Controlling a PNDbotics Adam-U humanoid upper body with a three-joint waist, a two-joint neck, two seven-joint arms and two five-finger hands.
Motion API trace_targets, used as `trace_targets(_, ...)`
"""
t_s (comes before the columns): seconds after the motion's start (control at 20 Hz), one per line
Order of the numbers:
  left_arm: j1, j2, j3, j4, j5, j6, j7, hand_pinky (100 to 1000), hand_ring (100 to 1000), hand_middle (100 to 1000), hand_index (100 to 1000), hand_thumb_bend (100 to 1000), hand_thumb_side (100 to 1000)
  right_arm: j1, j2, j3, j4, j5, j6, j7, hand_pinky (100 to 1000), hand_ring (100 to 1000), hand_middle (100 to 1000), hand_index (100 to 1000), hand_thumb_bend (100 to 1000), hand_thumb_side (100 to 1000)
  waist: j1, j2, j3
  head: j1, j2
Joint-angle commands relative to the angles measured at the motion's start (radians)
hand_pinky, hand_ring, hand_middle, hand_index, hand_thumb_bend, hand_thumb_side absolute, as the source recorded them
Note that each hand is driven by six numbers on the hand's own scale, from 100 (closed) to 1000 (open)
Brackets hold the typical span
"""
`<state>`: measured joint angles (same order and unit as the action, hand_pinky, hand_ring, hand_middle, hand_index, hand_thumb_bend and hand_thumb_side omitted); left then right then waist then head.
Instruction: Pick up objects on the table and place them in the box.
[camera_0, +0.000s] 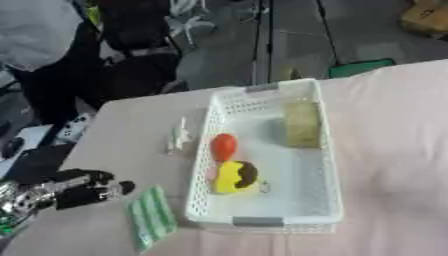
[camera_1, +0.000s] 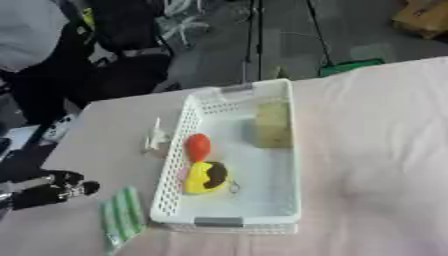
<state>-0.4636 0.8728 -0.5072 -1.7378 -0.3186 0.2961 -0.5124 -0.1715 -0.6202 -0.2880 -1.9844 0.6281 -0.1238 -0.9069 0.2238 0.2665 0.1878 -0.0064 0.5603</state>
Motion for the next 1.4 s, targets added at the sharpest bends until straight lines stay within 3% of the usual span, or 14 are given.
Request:
trace_targets(0.05, 0.008, 0.038, 0.038, -0.011, -0.078, -0.144, 0.005, 1000, 1000, 1000, 1000, 844, 999, -0.013, -0.015, 0.000, -0.016, -0.008, -0.004, 0.000, 855, 940, 841, 805, 100, 1000, -0.020, -0.011, -0.005, -0.002, -0.018)
trace_targets(0.3, 0.024, 0.011, 0.049, 0.043, -0.127, -0.215, 0.014, 1000, 1000, 1000, 1000, 935, 946, -0.018, -0.011, 0.001, -0.016, -0.012, -0.007, 0.000, 856, 939, 841, 806, 100, 1000, -0.034, -0.010, -0.021, 0.001, -0.030)
trace_targets(0.6, 0.025, -0.018, 0.040, 0.098, -0.189, -0.246, 0.001, 1000, 1000, 1000, 1000, 955, 939, -0.022, -0.008, 0.004, -0.016, -0.017, -0.012, 0.000, 857, 939, 840, 804, 100, 1000, -0.045, -0.010, -0.034, 0.013, -0.032)
trace_targets(1.4, 0.006, -0.097, 0.034, 0.190, -0.285, -0.229, 0.088, 1000, 1000, 1000, 1000, 916, 944, -0.023, 0.001, 0.004, -0.016, -0.021, -0.015, 0.000, 857, 938, 839, 795, 100, 1000, -0.062, -0.005, -0.046, 0.020, -0.023)
